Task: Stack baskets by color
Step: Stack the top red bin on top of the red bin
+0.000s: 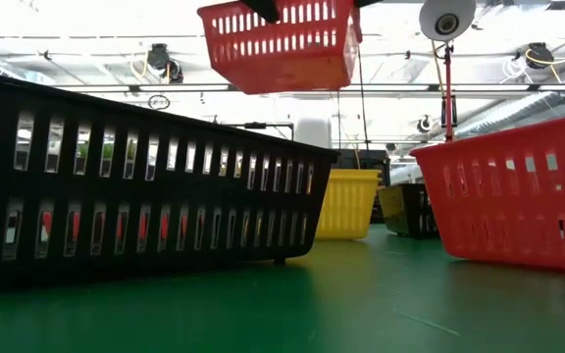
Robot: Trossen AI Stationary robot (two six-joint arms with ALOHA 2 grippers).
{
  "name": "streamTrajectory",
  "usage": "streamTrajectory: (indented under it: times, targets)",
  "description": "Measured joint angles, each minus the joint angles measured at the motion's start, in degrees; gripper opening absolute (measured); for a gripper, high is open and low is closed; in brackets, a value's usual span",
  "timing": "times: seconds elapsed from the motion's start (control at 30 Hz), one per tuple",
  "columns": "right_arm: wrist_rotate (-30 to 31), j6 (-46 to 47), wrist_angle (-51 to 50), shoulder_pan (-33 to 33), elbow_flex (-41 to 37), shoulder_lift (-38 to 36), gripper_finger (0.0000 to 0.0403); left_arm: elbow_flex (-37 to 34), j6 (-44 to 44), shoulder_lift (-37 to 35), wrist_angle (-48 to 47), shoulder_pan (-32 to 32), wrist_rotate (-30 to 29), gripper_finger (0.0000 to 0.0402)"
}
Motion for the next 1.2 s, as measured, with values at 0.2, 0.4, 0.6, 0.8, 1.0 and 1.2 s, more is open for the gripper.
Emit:
streamTrajectory:
  times: [0.2, 0.4, 0.6, 0.8, 1.0, 1.2]
  targets:
    - [4.0, 10.9, 0.2, 2.7, 0.0, -0.3, 0.0205, 0.0, -2.5, -0.6, -3.4, -0.1, 0.0, 0.0009]
    - [9.3, 28.7, -0.7, 8.1, 0.0, -0.6, 0.0214, 0.0, -8.2, -4.1, -7.4, -0.7, -0.1, 0.0018]
    - [12.2, 48.8, 1.2, 14.7, -0.8, -0.6, 0.0214, 0.0, -11.8, -8.8, -11.9, -2.9, -2.2, 0.0007]
    - [21.9, 63.4, 2.1, 20.5, -3.9, -0.6, 0.0214, 0.0, -17.0, -11.9, -16.3, -4.9, -5.4, 0.0020]
    - [25.7, 72.3, 6.9, 23.5, -9.8, -0.6, 0.0215, 0.0, -22.8, -12.9, -19.4, -7.8, -7.6, 0.0007]
    - [24.7, 69.5, 19.6, 24.4, -16.7, -0.6, 0.0215, -1.1, -27.0, -12.9, -19.4, -9.9, -8.8, 0.0022]
